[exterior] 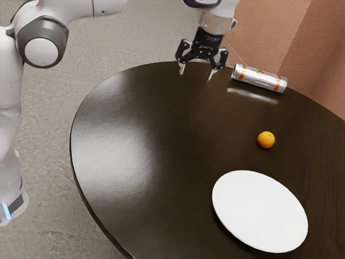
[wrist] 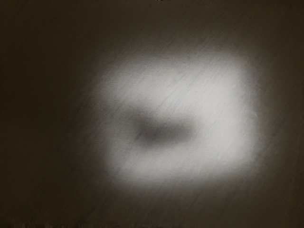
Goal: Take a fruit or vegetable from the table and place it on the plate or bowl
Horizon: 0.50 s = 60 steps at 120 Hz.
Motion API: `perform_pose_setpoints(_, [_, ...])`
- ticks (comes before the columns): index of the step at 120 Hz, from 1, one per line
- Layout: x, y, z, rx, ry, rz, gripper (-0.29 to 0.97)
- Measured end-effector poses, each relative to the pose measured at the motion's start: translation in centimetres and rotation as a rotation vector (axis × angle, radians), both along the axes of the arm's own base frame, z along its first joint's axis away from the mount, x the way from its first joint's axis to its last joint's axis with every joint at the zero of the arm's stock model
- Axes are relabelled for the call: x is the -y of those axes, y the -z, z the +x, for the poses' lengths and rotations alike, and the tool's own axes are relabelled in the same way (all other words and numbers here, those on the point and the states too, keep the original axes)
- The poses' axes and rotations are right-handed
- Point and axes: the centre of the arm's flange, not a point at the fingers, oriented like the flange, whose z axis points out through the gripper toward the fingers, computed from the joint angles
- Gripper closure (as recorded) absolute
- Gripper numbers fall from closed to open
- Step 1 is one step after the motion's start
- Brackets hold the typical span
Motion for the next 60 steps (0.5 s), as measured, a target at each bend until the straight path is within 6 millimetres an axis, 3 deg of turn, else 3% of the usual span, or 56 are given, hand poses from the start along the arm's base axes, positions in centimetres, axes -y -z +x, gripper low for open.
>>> perform_pose_setpoints(17, [0.6, -0.5, -0.1, 0.010, -0.187, -0.007, 0.00])
perform_pose_setpoints(33, [2.7, -2.5, -0.2, 0.066, -0.157, -0.016, 0.00])
perform_pose_setpoints(49, [2.2, -4.1, 0.2, 0.141, 0.079, -0.030, 0.00])
perform_pose_setpoints(60, [2.5, -1.5, 3.4, 0.183, 0.334, -0.084, 0.00])
